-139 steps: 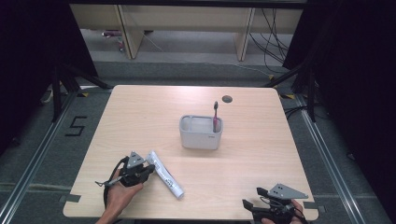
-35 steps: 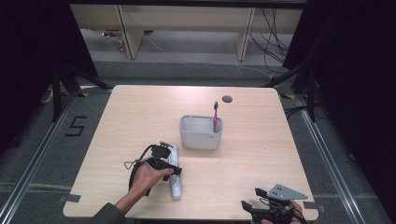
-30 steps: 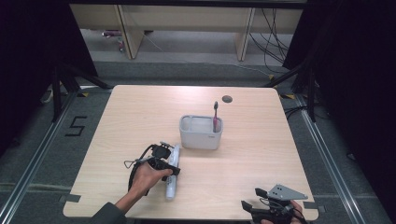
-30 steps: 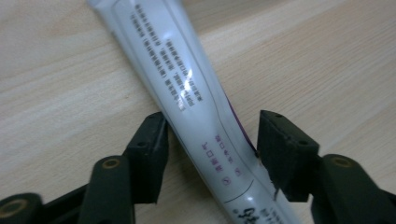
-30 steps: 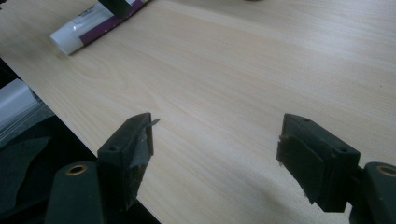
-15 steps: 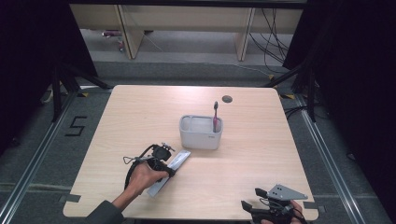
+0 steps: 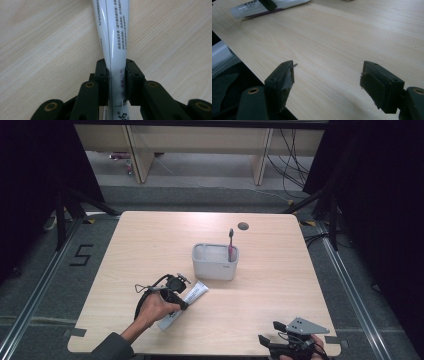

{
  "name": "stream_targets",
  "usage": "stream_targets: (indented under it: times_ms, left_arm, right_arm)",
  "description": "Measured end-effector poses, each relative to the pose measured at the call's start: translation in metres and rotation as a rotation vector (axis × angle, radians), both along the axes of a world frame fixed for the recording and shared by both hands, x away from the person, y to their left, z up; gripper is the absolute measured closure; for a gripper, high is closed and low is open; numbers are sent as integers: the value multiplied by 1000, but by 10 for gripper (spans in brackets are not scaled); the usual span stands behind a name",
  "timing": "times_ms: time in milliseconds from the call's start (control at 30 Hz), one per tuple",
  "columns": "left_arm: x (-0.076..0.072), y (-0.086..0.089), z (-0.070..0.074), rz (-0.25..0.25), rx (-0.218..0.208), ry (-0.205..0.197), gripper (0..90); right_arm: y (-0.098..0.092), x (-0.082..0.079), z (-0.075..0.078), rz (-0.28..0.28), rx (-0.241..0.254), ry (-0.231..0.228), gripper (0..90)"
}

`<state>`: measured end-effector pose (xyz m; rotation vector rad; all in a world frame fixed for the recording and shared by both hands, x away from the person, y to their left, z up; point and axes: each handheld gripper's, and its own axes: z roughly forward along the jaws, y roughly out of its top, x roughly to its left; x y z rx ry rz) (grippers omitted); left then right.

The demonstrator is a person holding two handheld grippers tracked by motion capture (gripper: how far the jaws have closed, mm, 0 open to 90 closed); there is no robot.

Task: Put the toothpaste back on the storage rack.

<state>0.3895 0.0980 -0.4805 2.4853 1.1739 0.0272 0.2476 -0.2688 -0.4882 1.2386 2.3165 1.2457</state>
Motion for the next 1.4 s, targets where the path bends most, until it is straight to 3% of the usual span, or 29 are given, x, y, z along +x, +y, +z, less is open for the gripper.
stream_targets:
  times_ms: [200, 400, 467, 533, 733, 800, 900, 933, 1067, 1267, 1400]
  left_arm:
    - [3, -6, 2, -42, 55, 15, 748]
    - [6, -8, 3, -67, 83, 32, 748]
    - [7, -11, 3, -58, 93, 57, 748]
    - [8, -11, 3, -82, 107, 49, 748]
    - [9, -15, 2, -79, 121, 65, 747]
    - [10, -16, 1, -114, 147, 60, 747]
    - [8, -19, 1, -99, 150, 59, 748]
    - [10, -19, 1, -128, 162, 49, 749]
    - [8, -20, 2, -151, 178, 37, 755]
    - [5, -18, 2, -166, 170, 17, 757]
    - [2, -14, 6, -163, 135, -4, 758]
  right_arm:
    - [0, 0, 0, 3, -7, -12, 271]
    - [0, 0, 0, 5, -8, -12, 271]
    - [0, 0, 0, 4, -7, -13, 271]
    - [0, 0, 0, 5, -9, -13, 271]
    - [0, 0, 0, 6, -7, -13, 271]
    - [0, 0, 0, 5, -7, -11, 272]
    - [0, 1, -1, 6, -9, -18, 271]
    - [0, 1, 0, 5, -6, -13, 272]
    - [0, 1, 0, 6, -4, -13, 271]
    - [0, 1, -1, 0, -5, -17, 272]
    - [0, 1, -1, 7, -4, -4, 272]
